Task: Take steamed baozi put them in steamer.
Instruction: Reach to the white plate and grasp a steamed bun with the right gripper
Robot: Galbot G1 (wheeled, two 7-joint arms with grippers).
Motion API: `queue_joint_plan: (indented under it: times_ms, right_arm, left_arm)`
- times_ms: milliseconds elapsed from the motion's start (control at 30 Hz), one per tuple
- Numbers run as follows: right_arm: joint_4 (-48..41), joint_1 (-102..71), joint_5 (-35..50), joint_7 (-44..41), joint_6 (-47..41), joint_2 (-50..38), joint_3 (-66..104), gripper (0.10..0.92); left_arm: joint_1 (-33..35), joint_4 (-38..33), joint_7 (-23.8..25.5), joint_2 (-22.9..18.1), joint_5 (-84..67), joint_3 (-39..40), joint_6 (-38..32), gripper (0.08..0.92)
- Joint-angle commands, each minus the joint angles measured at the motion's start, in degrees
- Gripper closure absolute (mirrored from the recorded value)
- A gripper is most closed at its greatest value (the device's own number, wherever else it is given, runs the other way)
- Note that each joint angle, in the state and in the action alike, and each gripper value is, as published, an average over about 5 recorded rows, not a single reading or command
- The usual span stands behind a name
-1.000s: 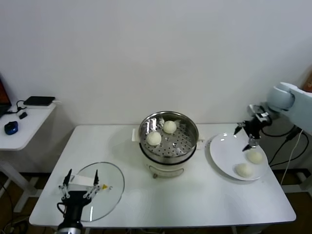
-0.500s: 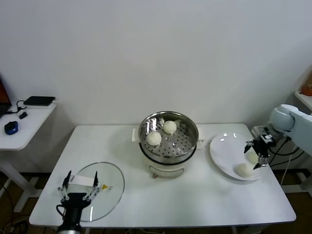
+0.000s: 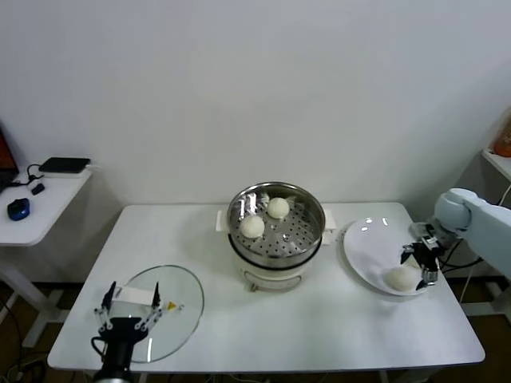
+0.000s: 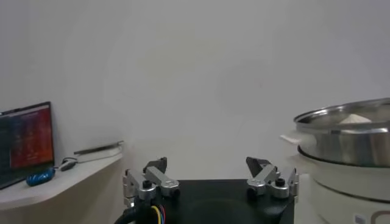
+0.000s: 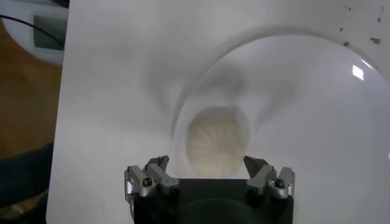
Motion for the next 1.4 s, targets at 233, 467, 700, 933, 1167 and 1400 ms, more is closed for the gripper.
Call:
queue_joint_plan:
  times_ms: [233, 467, 700, 933, 1167, 1400]
  right_arm:
    - [-5.7, -4.2, -3.7, 0.1, 1.2, 4.4, 4.5, 0.203]
    - [-6.7, -4.8, -4.7, 0.1, 1.5, 5.5, 5.5, 0.203]
    - [-7.4, -5.4, -5.4, 0.1, 1.6, 6.0, 6.4, 0.203]
    - [-7.9, -5.7, -5.7, 0.1, 1.6, 6.3, 7.1, 0.22]
    - [-7.7, -5.9, -5.7, 0.0, 1.6, 6.1, 7.3, 0.361]
    - [-6.5, -4.8, -5.1, -0.1, 1.8, 5.2, 7.3, 0.386]
  left_arm:
    - [0.0, 0.5, -0.1, 0.0, 0.1, -0.2, -0.1, 0.177]
    - [-0.1, 0.7, -0.1, 0.0, 0.2, -0.2, -0.1, 0.177]
    - [-0.2, 0.8, -0.1, 0.0, 0.2, -0.2, -0.1, 0.177]
    - [-0.1, 0.8, -0.1, 0.0, 0.2, -0.1, -0.1, 0.177]
    - [-0.1, 0.8, -0.1, 0.0, 0.2, -0.1, -0.1, 0.177]
    - [-0.2, 0.8, -0.1, 0.0, 0.2, -0.1, -0.1, 0.177]
